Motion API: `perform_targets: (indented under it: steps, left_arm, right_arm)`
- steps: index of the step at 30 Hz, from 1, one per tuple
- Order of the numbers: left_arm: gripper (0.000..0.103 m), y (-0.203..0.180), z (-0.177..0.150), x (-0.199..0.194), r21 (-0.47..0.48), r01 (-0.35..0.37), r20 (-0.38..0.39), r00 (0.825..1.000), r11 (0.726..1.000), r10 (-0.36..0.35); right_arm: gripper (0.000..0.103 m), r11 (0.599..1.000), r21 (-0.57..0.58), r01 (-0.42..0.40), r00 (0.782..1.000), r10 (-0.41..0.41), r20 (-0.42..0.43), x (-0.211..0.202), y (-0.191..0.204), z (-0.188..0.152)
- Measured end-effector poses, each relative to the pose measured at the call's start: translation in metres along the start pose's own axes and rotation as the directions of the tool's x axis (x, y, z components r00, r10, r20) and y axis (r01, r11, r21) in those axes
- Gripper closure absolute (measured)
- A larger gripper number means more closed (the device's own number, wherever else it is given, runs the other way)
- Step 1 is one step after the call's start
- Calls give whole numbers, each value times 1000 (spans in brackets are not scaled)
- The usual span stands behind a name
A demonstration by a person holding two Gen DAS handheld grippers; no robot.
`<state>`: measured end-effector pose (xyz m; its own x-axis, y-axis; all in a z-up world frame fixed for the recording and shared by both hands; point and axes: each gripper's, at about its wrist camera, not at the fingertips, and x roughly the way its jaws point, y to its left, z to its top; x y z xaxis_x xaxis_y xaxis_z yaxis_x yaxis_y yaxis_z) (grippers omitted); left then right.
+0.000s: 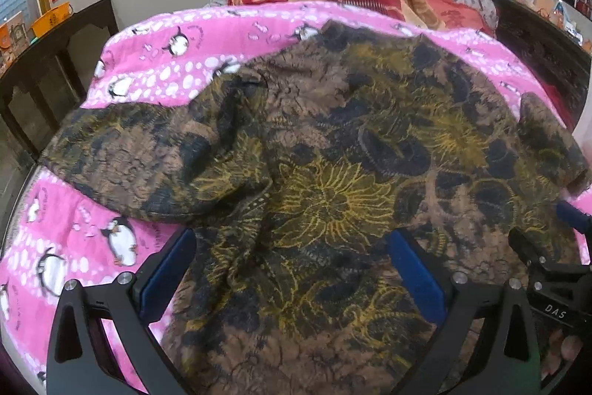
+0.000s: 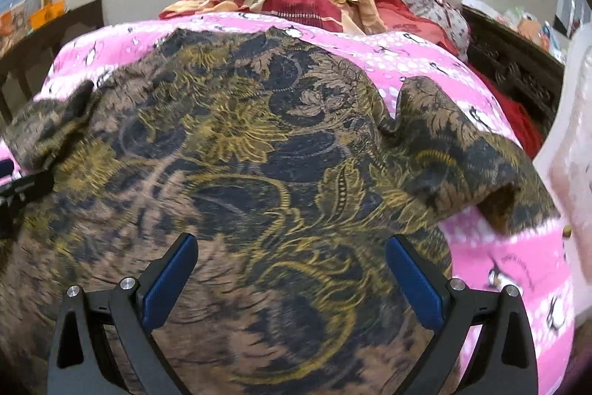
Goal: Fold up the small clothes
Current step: 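Grasp the floral shirt edge with the left gripper and lift it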
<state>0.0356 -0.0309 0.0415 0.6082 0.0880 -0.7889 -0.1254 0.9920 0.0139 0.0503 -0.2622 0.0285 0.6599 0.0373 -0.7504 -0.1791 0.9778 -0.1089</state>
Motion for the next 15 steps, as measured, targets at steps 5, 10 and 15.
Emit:
perform_targets:
  steps: [5,10,15]
  left_arm:
    - [0,2,-14,35,7,14,-66,998,1000,-14]
    - [0,3,-15,35,-7,19,-67,998,1000,-20]
    - [0,3,-13,36,-9,20,-85,996,1000,-20]
  right_arm:
    - [0,997,58,-44,999,45,-22,10,-10,-3]
    - [0,1000,29,-9,999,10,-35,12,-4,-4]
    - [0,999,31,-14,999,15,-38,14,-4,-3]
